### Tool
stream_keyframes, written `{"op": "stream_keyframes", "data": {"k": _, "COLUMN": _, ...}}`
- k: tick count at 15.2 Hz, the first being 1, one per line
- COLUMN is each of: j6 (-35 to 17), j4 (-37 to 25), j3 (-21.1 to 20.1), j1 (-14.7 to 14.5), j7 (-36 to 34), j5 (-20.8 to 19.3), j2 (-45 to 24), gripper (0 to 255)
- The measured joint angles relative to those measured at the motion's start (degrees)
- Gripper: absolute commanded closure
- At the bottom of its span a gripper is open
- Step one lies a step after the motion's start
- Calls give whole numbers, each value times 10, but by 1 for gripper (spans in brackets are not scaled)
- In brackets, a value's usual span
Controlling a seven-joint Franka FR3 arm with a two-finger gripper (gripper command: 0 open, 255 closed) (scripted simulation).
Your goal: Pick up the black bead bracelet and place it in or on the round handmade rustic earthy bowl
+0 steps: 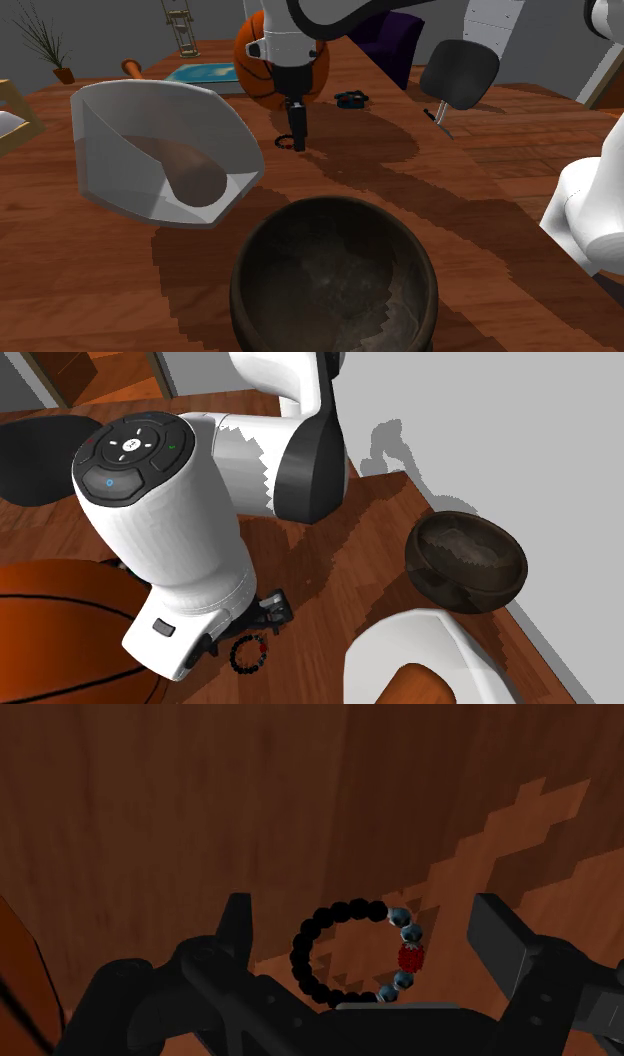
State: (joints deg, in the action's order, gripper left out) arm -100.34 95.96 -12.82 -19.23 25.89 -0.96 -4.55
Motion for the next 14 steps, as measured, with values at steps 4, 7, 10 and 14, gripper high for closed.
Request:
{"op": "stream_keyframes", "data": {"k": 4, "j6": -1, "j4": -2, "j3": -1, "j1": 0, "j7": 0, "j5": 1, "j2": 3, "gripper": 255}}
{"op": "stream_keyframes", "data": {"k": 7, "j6": 1, "j4": -4, "j3": -1, "j1": 0, "j7": 0, "j5": 0, "j2": 2, "gripper": 255}}
{"op": "stream_keyframes", "data": {"k": 10, "j6": 1, "j4": -4, "j3": -1, "j1": 0, "j7": 0, "j5": 0, "j2": 1, "gripper": 255}}
{"op": "stream_keyframes", "data": {"k": 14, "j6": 16, "j4": -18, "j3": 0, "j1": 0, "j7": -1, "j5": 0, "j2": -1, "gripper": 255}}
